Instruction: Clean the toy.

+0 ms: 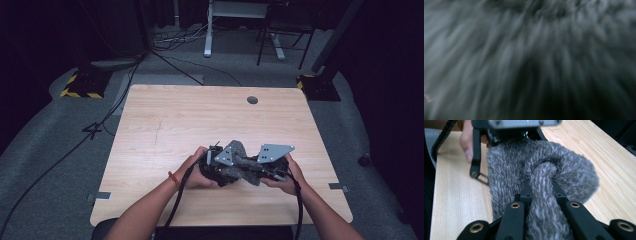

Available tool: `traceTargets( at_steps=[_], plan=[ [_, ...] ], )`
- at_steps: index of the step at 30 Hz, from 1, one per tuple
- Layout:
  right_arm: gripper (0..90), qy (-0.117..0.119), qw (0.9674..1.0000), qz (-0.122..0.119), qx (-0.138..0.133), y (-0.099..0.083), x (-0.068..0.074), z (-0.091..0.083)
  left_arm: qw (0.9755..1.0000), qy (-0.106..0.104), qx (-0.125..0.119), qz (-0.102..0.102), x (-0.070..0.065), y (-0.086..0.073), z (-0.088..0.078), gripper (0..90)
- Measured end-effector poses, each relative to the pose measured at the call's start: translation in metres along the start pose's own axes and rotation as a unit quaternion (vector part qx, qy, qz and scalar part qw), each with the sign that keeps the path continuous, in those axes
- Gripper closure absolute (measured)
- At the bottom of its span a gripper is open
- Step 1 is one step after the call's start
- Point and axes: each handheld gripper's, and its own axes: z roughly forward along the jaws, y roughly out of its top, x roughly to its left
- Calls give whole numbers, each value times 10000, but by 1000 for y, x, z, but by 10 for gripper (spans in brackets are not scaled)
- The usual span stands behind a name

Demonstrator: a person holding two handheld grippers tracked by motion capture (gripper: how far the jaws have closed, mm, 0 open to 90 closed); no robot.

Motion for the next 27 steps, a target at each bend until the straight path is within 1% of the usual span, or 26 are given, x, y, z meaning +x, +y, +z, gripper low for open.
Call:
traceTargets(
  at_steps=[3, 5, 6, 7, 9, 10, 12, 13, 14, 15, 17, 19, 21, 22, 23, 25, 27],
  plan=[
    [771, -109, 9999, -6, 16, 0, -2, 0, 10000, 2, -46, 2, -1, 1, -1, 339],
    [772, -178, 9998, 87, -3, -3, -7, -2, 10000, 37, -45, 33, -1, 2, -4, 339],
    [772, -183, 9997, 147, -32, -4, -9, -3, 10000, 37, -58, 12, -2, 1, -5, 339],
    [772, -226, 9996, 180, -34, -6, -11, -4, 9999, 37, -105, 12, -1, 1, -7, 339],
    [772, -321, 9992, 233, 37, -12, -14, -6, 9999, 42, -164, -3, 0, 0, -11, 339],
    [772, -284, 9991, 310, 32, -15, -16, -7, 9998, 62, -181, -27, 0, -1, -13, 339],
    [772, -299, 9987, 400, 82, -21, -18, -7, 9995, 33, -285, -87, 1, -3, -16, 339],
    [772, -228, 9985, 503, 59, -24, -19, -7, 9995, 32, -296, -86, 2, -3, -17, 339],
    [772, -200, 9983, 544, 60, -25, -19, -6, 9996, 55, -284, -58, 1, -3, -18, 339],
    [772, -216, 9984, 516, 121, -26, -19, -6, 9995, 99, -289, -47, 1, -3, -19, 339],
    [772, -283, 9982, 487, 202, -28, -21, -5, 9991, 83, -418, -65, 1, -3, -23, 339],
    [772, -296, 9977, 556, 255, -32, -24, -3, 9987, 104, -481, -98, 2, -3, -27, 339],
    [772, -208, 9975, 633, 241, -34, -26, -2, 9981, 60, -600, -157, 2, -3, -30, 339],
    [772, -123, 9977, 635, 181, -35, -26, -1, 9982, 73, -579, -114, 2, -2, -30, 339],
    [772, 65, 9975, 703, 34, -35, -26, -1, 9983, 93, -568, -77, 1, -2, -29, 339],
    [772, 92, 9975, 699, -10, -33, -24, 0, 9982, 48, -588, -115, 2, -2, -28, 338],
    [772, 272, 9965, 781, -141, -33, -22, 1, 9984, 66, -555, -87, 2, -1, -26, 338]
  ],
)
